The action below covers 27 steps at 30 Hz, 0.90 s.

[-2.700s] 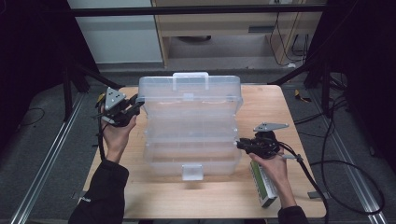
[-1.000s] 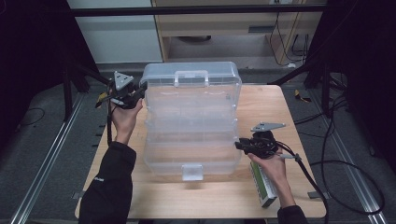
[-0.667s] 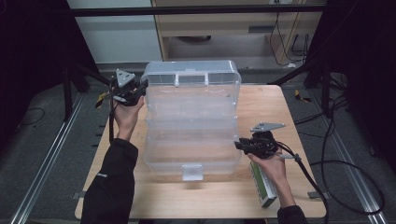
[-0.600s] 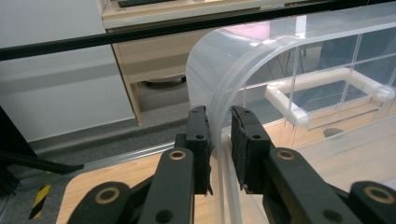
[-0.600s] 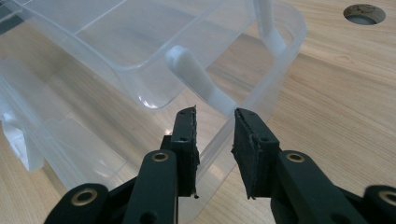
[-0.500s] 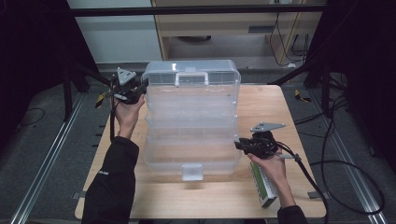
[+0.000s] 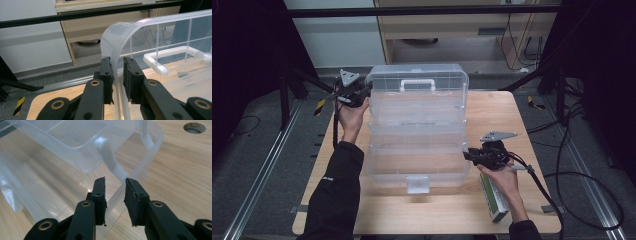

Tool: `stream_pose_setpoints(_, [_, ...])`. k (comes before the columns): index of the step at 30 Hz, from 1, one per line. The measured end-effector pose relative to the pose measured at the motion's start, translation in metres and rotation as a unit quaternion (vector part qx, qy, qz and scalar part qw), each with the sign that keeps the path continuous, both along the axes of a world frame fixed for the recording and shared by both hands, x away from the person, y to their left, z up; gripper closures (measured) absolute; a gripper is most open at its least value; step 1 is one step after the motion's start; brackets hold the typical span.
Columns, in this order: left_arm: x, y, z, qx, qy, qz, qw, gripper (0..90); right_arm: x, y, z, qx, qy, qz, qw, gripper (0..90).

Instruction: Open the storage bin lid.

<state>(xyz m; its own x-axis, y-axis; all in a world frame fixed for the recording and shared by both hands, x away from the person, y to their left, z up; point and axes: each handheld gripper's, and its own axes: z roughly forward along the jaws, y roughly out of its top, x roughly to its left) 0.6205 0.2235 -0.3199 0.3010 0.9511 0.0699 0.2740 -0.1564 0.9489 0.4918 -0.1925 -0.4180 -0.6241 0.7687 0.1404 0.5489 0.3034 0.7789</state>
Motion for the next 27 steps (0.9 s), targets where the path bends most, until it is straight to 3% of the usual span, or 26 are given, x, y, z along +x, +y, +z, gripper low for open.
stream_pose_setpoints(13, [0.017,-0.003,-0.004,0.01,0.011,0.008,0.9999,76.8,0.001,0.0,0.0,0.0,-0.001,0.003,1.0,69.9])
stream_pose_setpoints(20, [0.025,-0.003,-0.008,0.005,0.013,0.011,0.9998,76.8,0.001,0.0,0.0,0.0,-0.001,0.003,1.0,69.7])
stream_pose_setpoints(24, [0.03,-0.006,-0.007,0.018,0.022,0.015,0.9995,76.4,0.001,0.0,0.0,-0.001,-0.002,0.003,1.0,69.5])
stream_pose_setpoints(27, [0.034,-0.006,-0.008,0.016,0.028,0.016,0.9994,76.3,0.001,0.0,0.0,-0.003,-0.003,0.003,1.0,69.2])
